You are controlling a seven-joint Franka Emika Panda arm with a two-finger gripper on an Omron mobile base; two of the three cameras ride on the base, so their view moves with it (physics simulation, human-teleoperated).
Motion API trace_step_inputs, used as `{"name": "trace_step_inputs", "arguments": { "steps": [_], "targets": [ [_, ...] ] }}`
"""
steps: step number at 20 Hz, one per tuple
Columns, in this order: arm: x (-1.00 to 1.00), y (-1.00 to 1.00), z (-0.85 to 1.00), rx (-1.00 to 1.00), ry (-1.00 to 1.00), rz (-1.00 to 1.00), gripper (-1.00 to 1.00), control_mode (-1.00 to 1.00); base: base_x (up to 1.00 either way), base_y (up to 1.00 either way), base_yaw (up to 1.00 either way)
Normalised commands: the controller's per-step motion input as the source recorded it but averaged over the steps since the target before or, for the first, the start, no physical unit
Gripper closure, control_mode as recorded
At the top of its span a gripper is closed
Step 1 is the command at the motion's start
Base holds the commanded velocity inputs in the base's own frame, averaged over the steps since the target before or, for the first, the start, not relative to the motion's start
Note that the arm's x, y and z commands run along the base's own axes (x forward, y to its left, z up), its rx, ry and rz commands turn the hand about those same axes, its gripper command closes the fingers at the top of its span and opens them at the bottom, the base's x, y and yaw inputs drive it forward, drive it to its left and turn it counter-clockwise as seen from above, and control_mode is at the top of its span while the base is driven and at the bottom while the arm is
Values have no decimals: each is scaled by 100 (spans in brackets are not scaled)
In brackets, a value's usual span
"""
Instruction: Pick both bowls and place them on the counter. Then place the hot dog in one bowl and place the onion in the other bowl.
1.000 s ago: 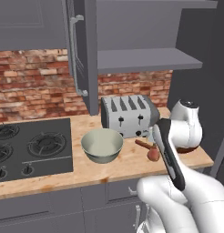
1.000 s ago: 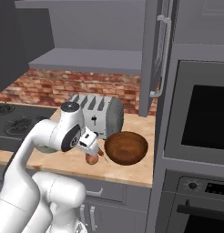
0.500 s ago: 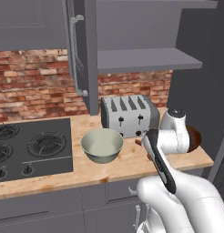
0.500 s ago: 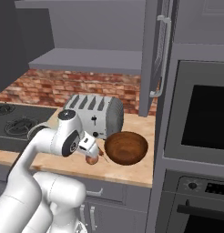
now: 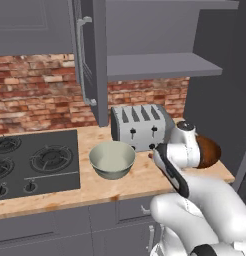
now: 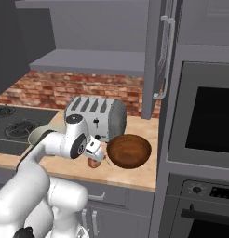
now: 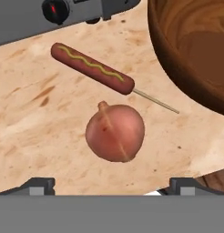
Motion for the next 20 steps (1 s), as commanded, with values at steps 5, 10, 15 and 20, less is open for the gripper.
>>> {"name": "trace_step_inputs", "arguments": {
  "steps": [5,10,15,20],
  "targets": [
    [17,-6,-15,0,9,0,-100,-100,0,0,0],
    [19,-7,-22,0,10,0,-100,-100,0,0,0],
    [11,-2,-22,0,6,0,-100,-100,0,0,0],
    [1,-1,-20,0,6,0,-100,-100,0,0,0]
  ]
}}
